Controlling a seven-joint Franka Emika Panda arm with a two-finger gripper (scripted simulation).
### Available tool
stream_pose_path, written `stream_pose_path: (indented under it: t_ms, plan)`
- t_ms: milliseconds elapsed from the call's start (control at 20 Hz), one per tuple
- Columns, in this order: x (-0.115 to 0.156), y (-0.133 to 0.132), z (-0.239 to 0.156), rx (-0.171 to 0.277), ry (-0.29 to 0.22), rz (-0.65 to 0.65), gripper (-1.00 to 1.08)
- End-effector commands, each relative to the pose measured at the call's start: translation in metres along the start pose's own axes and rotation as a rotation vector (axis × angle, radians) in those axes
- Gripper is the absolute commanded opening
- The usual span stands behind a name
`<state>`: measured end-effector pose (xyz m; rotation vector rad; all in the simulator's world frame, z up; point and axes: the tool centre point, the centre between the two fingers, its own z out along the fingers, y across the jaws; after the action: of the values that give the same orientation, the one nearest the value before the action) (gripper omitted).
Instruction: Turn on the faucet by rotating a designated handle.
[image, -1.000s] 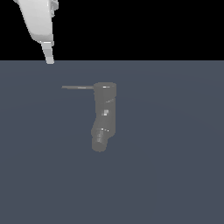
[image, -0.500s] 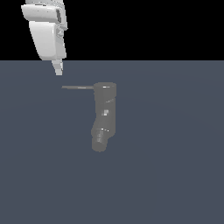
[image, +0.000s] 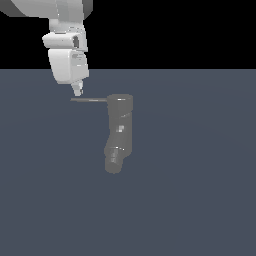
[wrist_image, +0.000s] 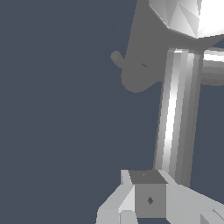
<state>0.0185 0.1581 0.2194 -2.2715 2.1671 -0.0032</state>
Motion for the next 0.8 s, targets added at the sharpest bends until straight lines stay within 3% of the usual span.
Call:
stream_pose_path:
  t_ms: [0, 350, 750]
  plan:
    - [0.003, -0.008, 0.007, -0.001, 0.001, 0.038, -1.0]
    - [0.009, -0.022, 0.018, -0.003, 0.002, 0.1, -1.0]
    - [0.01, -0.02, 0.019, -0.003, 0.002, 0.106, -1.0]
